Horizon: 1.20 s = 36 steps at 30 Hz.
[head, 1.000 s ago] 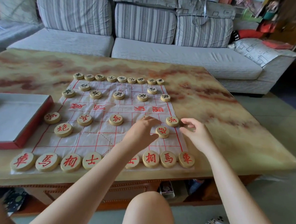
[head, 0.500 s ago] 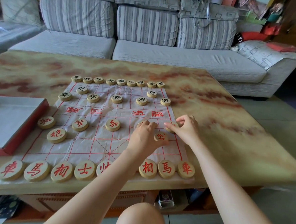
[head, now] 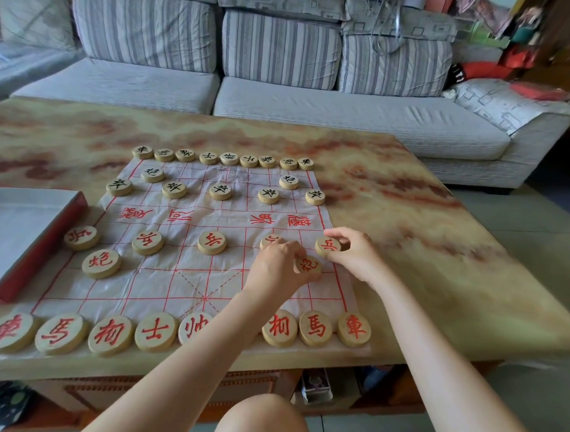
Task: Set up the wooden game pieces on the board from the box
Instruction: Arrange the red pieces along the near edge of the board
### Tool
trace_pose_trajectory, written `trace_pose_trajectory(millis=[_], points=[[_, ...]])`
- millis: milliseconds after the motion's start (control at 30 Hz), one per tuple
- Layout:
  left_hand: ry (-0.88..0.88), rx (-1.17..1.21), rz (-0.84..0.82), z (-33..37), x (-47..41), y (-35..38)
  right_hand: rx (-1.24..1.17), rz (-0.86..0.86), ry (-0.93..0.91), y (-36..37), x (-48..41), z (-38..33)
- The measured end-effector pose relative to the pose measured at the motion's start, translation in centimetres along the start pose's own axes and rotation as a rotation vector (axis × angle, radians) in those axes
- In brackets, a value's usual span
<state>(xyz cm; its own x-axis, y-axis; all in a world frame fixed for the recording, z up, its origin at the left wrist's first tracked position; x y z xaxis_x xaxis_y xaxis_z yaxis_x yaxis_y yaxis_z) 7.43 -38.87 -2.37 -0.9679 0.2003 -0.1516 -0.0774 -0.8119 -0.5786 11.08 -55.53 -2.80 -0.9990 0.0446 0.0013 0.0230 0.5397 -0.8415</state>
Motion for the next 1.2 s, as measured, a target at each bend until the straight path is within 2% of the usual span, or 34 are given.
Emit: trace_pose_trajectory(millis=[100, 200, 533, 1200], points=[[0.044, 0.043, -0.079, 0.2, 0.2, -0.4, -0.091, -0.031, -0.041, -0.2, 0.5, 0.0], [0.070, 0.094, -0.057, 0.2, 0.4, -0.6, -0.144, -0.045, -0.054, -0.2, 0.6, 0.2], [0.042, 0.047, 0.005, 0.2, -0.1, 0.4, -0.074, 0.031, -0.081, 0.4, -0.3, 1.2], [0.131, 0.091, -0.058, -0.8, 0.0, 0.2, -0.135, 0.054, -0.092, 1.4, -0.3, 2.3]])
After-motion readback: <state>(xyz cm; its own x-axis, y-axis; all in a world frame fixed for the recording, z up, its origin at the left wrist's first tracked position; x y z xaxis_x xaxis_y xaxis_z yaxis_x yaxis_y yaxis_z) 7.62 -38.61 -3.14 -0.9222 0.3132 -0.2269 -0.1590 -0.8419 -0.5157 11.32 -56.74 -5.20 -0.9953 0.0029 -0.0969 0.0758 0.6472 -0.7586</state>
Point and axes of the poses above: each hand's wrist, its own x-axis away from the middle knuckle, its own y-axis out of the palm, z = x × y, the point moved 2 cm from there along -x, towards the middle knuckle, and after that the axes turned 14 degrees about x, right-handed, at the moved point
